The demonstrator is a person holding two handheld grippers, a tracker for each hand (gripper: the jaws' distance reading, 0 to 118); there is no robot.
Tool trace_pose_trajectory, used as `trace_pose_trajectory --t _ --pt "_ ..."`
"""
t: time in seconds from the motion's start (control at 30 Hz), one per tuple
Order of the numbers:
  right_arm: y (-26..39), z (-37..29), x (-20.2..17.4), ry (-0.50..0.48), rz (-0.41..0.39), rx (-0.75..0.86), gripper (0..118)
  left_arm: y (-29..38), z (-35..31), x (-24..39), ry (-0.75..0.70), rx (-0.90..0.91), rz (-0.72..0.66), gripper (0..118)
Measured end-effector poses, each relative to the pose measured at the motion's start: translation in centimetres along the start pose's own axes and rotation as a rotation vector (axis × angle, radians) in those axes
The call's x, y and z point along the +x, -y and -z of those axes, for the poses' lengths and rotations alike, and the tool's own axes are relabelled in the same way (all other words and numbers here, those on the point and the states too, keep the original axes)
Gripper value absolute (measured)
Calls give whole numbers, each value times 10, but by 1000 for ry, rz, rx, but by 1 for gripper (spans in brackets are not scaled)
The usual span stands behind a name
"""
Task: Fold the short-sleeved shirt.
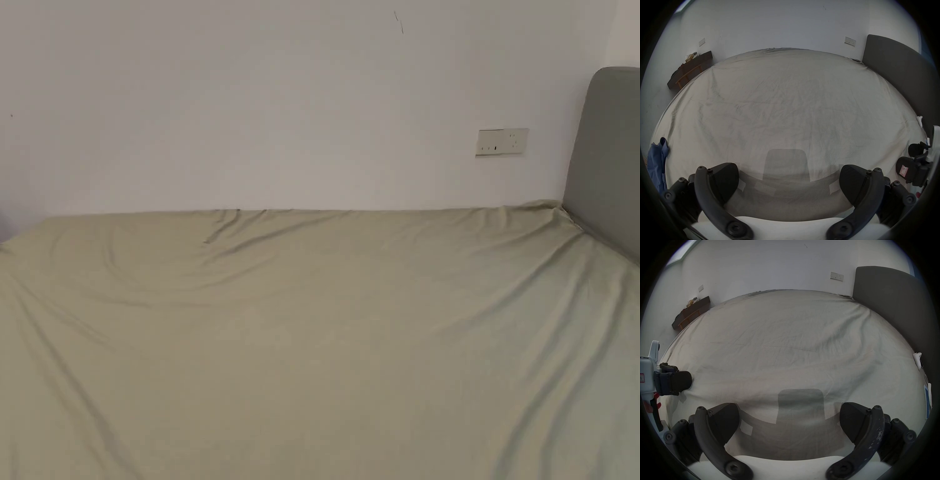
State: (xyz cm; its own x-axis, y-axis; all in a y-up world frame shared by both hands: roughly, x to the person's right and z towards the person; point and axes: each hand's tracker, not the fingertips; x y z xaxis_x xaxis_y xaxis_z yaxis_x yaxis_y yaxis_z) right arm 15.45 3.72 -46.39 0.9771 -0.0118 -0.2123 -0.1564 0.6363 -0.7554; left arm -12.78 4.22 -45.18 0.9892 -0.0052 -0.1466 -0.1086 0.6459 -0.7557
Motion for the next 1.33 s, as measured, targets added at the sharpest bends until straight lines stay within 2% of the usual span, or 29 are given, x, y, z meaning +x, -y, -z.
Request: trace_pose_trajectory --t 1.33 --pt "-2 0 -3 13 -10 -11 118 1 1 0 -2 -10 3 118"
